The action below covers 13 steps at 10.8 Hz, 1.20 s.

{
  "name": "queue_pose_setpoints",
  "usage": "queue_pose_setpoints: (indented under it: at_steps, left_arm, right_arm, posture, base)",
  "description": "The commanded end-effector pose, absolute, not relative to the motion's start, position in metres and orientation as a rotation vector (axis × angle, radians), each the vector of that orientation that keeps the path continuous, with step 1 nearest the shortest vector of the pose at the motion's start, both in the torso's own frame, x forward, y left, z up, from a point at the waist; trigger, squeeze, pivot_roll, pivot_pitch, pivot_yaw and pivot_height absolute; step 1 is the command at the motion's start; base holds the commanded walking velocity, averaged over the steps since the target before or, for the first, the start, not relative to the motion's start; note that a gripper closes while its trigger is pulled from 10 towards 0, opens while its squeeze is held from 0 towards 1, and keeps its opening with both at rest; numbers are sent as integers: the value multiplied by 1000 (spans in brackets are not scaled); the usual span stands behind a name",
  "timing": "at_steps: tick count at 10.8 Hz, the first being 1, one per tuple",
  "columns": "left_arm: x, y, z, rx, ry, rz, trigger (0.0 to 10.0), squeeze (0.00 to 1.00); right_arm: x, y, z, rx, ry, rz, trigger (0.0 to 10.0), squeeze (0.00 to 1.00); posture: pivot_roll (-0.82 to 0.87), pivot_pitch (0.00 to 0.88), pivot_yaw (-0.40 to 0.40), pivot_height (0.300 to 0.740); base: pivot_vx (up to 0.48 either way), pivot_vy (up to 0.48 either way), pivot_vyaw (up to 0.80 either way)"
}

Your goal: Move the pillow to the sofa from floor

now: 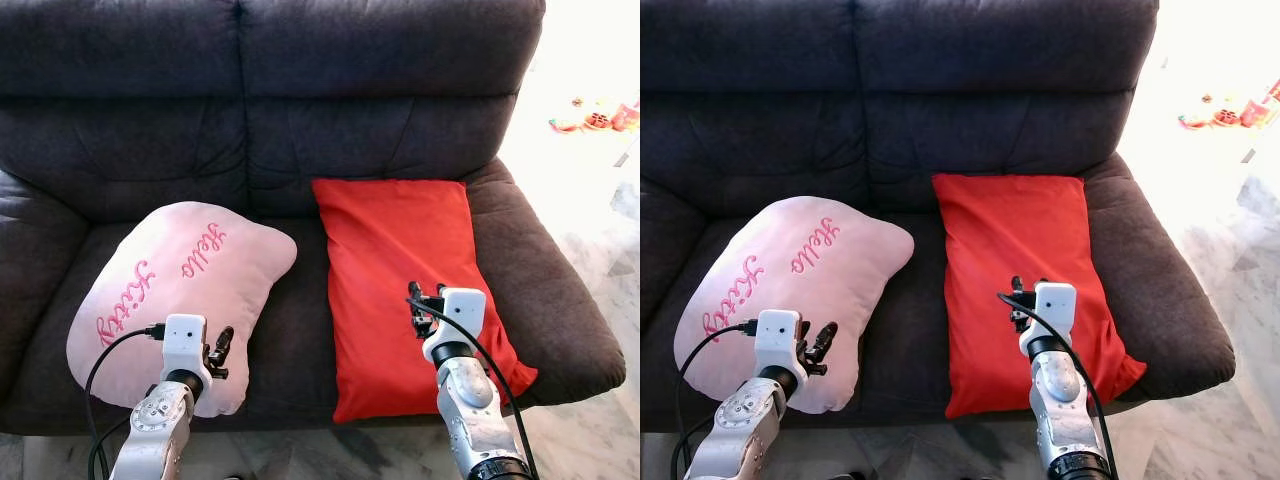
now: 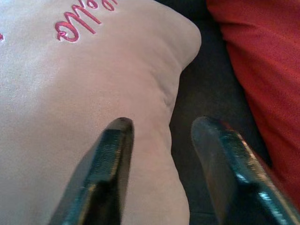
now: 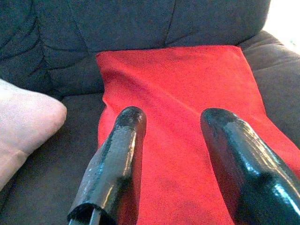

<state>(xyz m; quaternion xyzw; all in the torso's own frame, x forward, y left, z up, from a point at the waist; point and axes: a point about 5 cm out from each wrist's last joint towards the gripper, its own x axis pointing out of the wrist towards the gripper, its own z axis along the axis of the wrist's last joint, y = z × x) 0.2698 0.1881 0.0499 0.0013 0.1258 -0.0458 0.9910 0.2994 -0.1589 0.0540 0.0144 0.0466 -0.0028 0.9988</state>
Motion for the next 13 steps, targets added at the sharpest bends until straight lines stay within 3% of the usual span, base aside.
queue_pose_setpoints:
  at_steps: [1,6,7,13]
  left_arm:
    - [268,190,45,-12,292,-89,10000,1000]
    - [269,191,45,4,303,-98,10000,1000]
    - [270,191,47,43,292,-99,10000,0]
    - [278,196,74,163,49,11,10000,0]
  right_arm:
    - [299,-159,52,27,108,-5,10000,0]
    - [301,-160,52,25,107,-5,10000,0]
    - [302,-160,52,26,109,-5,10000,0]
    - [302,-160,53,45,75,-4,10000,0]
  posture:
    - [171,158,-31,740]
    - [175,163,-33,740]
    - [175,164,-34,740]
    - [174,168,-32,740]
  base:
    - [0,0,0]
    - [0,0,0]
    - [0,0,0]
    - [0,0,0]
